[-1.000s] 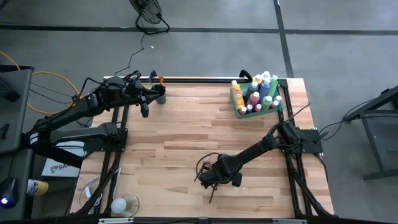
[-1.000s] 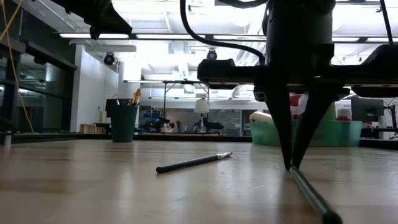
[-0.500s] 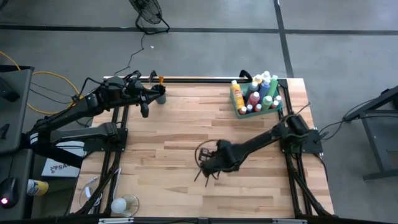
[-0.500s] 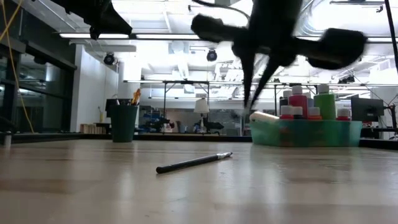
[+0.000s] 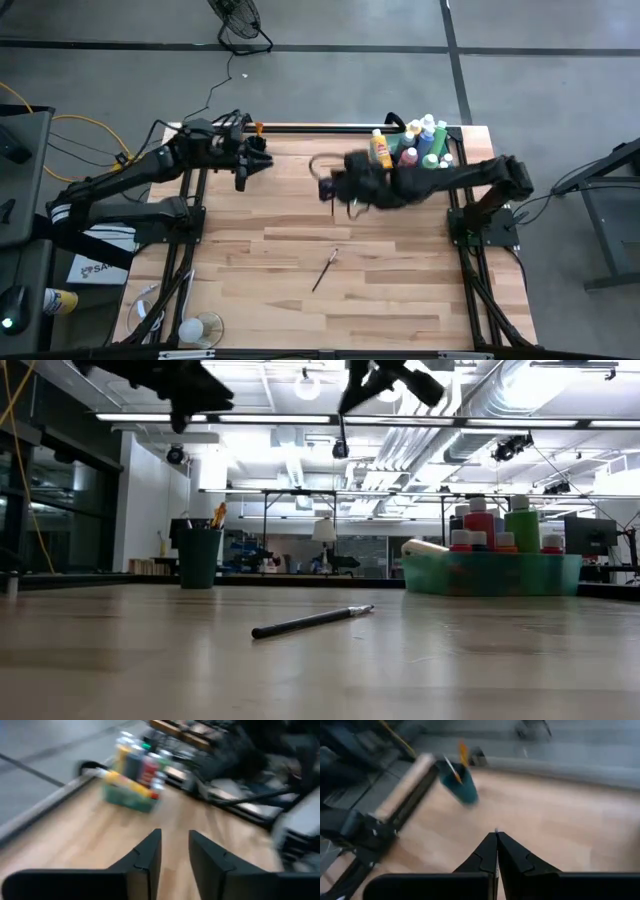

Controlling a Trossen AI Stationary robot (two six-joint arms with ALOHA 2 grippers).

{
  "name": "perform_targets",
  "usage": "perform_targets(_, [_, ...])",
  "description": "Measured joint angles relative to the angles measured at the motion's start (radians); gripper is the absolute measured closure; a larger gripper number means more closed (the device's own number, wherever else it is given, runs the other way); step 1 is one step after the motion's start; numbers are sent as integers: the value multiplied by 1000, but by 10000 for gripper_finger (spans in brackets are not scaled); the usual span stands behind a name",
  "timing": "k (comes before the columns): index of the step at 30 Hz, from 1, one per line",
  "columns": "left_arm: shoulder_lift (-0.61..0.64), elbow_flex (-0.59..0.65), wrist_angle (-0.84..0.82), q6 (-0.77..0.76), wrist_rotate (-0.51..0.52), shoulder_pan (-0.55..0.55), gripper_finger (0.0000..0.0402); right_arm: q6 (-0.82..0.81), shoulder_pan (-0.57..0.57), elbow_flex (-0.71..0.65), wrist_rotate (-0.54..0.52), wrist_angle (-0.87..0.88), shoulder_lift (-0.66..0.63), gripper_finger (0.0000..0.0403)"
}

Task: Pick & Place Paint Supplies
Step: Put the silver paintbrush into the blue cup

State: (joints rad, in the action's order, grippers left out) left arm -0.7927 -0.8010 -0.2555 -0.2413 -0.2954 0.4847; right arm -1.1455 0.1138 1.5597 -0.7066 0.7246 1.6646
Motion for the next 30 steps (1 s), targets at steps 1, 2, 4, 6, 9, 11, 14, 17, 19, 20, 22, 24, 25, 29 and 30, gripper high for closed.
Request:
perform_targets(1, [-24, 0, 25, -14, -43, 0, 301, 102, -23, 0, 5, -49, -12, 399])
perform_targets(2, [-48, 0, 61, -24, -82, 0, 288, 201, -50, 0, 15, -115, -21, 399])
perform_targets(4, [-89, 0, 131, -60, -166, 0, 258, 376, -98, 0, 68, -213, -49, 399])
perform_targets(6, [-131, 0, 226, -91, -225, 0, 224, 514, -149, 0, 147, -327, -58, 399])
perform_targets(9, [-184, -1, 354, -156, -259, 0, 173, 650, -216, 0, 276, -422, -73, 399])
perform_targets(11, [-212, -1, 416, -190, -248, 0, 146, 703, -252, 1, 362, -484, -73, 399])
perform_targets(14, [-249, -9, 486, -209, -212, 0, 119, 751, -299, 0, 484, -522, -72, 399])
perform_targets(17, [-281, -48, 506, -201, -210, 0, 108, 790, -331, 0, 584, -550, -71, 399])
perform_targets(19, [-301, -73, 504, -184, -207, 0, 108, 812, -341, 0, 630, -575, -64, 399])
perform_targets(20, [-313, -87, 506, -177, -193, -1, 109, 818, -348, 0, 655, -593, -62, 399])
perform_targets(22, [-334, -104, 498, -168, -159, -1, 110, 832, -358, 0, 709, -622, -60, 399])
perform_targets(24, [-349, -118, 500, -156, -133, 0, 110, 843, -365, 0, 745, -649, -61, 399])
perform_targets(25, [-355, -123, 499, -156, -129, 0, 110, 853, -368, 0, 755, -651, -62, 399])
perform_targets(29, [-372, -137, 499, -155, -105, 0, 110, 863, -388, 0, 803, -657, -61, 399])
perform_targets(30, [-372, -140, 499, -155, -101, 0, 110, 864, -393, 0, 820, -662, -60, 399])
